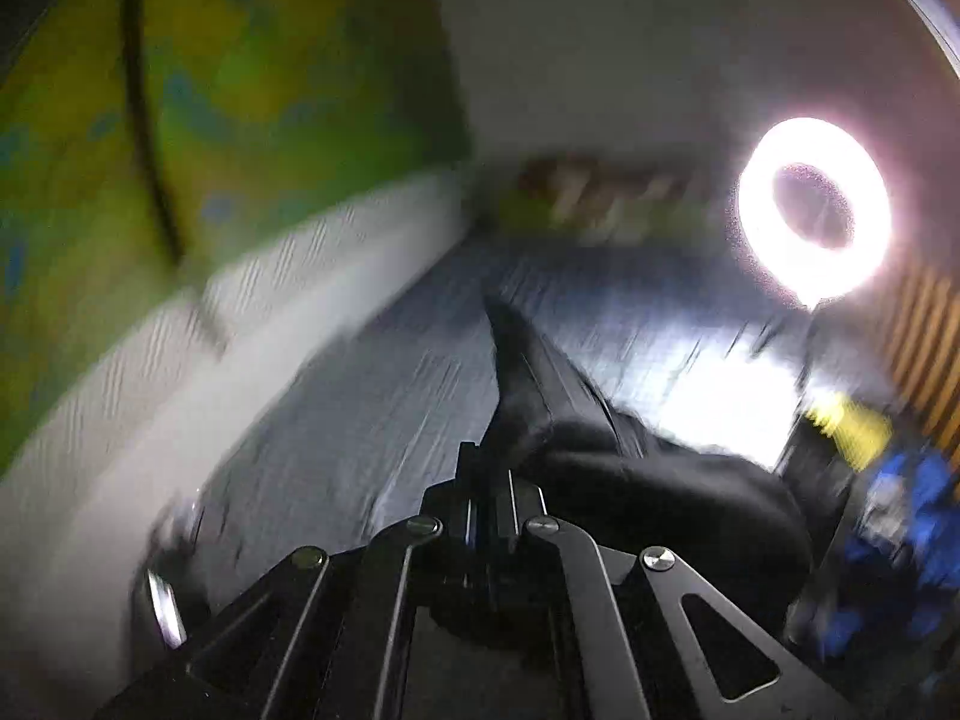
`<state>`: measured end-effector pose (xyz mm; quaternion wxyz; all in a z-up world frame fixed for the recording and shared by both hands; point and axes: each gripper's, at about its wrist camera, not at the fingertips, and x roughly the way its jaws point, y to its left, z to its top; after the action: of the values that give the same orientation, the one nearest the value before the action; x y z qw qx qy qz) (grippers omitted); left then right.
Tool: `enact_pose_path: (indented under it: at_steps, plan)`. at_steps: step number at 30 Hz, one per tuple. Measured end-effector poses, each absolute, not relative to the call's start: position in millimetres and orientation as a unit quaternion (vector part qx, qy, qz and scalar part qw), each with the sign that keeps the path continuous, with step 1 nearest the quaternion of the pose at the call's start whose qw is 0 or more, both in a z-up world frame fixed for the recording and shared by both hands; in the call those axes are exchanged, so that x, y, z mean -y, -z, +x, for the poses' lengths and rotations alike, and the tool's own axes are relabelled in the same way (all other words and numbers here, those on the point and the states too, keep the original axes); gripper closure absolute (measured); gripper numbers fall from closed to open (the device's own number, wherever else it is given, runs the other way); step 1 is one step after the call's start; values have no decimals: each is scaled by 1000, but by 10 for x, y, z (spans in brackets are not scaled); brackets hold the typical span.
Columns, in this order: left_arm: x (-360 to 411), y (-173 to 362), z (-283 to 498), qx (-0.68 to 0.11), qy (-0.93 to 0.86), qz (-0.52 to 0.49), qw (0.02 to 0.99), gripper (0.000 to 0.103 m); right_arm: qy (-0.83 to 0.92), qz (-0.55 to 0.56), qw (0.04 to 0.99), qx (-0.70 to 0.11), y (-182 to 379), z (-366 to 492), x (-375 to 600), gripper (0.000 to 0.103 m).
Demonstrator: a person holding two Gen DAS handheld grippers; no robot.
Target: Fold large clothes
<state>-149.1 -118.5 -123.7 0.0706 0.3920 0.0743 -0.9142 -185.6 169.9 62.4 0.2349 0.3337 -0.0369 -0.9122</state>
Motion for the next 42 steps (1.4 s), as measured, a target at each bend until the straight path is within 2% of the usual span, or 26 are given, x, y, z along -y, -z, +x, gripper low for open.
enact_pose_path:
  at_steps: [3,5,7,8,9,10,11,15,17,18,21,25,29,34,39,40,41,42]
  plan:
    - [1311,1217,-1425,-75,915,389,80,20,851,455,258,50,498,-1558,-1492,99]
    - [1338,1237,-1391,-73,912,395,80,20,813,521,261,16,1185,-1324,-1360,96]
    - [1335,1274,-1364,-69,909,404,75,20,798,548,250,-20,1562,-1090,-1334,93]
    - [1319,1293,-1359,-66,908,408,71,19,795,551,252,-26,1619,-1016,-1353,88]
    - [1305,1322,-1345,-62,906,413,65,19,794,552,254,-24,1616,-971,-1395,84]
    - [1294,1337,-1346,-61,905,416,64,18,794,551,257,-18,1568,-919,-1454,73]
    - [1263,1357,-1350,-60,904,419,64,17,795,548,261,-14,1508,-863,-1503,67]
    - [1154,1443,-1379,-61,898,432,55,16,816,513,267,-9,1040,-799,-1789,63]
    - [1105,1492,-1411,-64,896,437,47,16,838,485,251,-15,761,-905,-1894,46]
    - [1078,1520,-1428,-65,894,442,43,16,850,470,239,-17,671,-1001,-1953,41]
    - [994,1599,-1466,-64,888,456,20,16,871,444,209,-5,546,-1485,-2126,36]
    - [901,1631,-1605,-65,885,461,9,16,864,467,186,-18,734,-2284,-2060,36]
    - [883,1702,-1852,-75,874,480,0,16,837,506,205,-26,1110,-2909,-1775,36]
    - [860,1751,-2021,-60,867,495,-6,16,807,536,235,-82,1581,-3230,-1448,36]
    - [928,1739,-2057,-54,865,500,1,16,786,557,258,-72,1774,-3234,-1435,36]
    - [949,1727,-2059,-56,864,501,3,16,784,557,265,-72,1772,-3194,-1437,44]
    - [965,1714,-2052,-56,864,501,5,16,782,557,271,-72,1773,-3157,-1433,72]
    - [977,1695,-2032,-54,864,500,10,16,778,560,275,-74,1775,-3116,-1436,87]
